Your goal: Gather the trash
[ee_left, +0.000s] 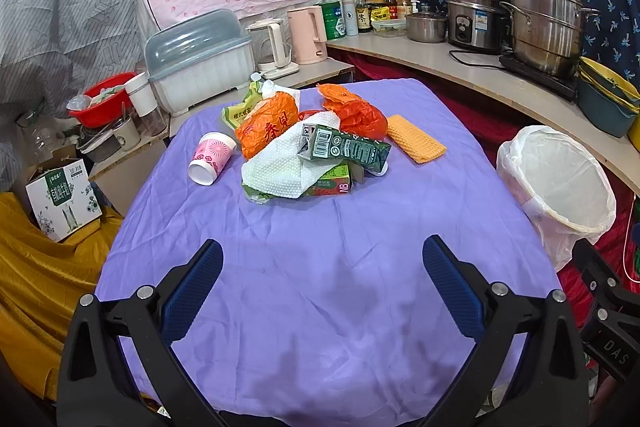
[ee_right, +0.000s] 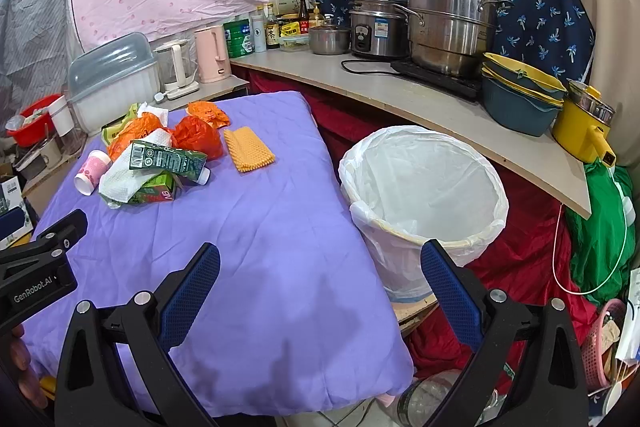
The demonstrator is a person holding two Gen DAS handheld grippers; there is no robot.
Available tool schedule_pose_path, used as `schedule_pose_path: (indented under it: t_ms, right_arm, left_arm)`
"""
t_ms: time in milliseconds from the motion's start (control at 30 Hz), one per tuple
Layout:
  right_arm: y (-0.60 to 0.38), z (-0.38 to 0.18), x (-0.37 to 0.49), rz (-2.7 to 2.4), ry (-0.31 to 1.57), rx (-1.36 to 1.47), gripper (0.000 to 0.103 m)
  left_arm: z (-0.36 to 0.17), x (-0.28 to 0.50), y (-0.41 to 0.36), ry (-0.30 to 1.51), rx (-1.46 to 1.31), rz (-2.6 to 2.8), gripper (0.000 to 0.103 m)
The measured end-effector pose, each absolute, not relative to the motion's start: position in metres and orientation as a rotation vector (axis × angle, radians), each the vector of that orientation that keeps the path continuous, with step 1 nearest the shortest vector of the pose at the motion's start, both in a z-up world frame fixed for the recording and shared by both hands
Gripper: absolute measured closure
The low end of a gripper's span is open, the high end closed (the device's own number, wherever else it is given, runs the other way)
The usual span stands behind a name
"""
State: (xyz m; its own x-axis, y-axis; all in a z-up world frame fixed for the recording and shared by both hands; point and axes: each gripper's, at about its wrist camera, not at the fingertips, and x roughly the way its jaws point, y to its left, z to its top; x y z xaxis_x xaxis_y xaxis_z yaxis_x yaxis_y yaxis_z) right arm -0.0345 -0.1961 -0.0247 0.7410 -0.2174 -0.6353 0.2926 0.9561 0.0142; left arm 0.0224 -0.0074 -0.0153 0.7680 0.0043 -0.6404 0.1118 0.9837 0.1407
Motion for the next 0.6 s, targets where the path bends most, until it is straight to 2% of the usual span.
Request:
schedule_pose_path:
  t_ms: [600]
  right_arm:
    - [-0.1942, -0.0290, -0.0297, -0.277, 0.688, 0.115, 0.007]
  left_arm:
    - [-0.0195, 0.0232, -0.0032, 0.686, 0.174, -0.049, 0.008]
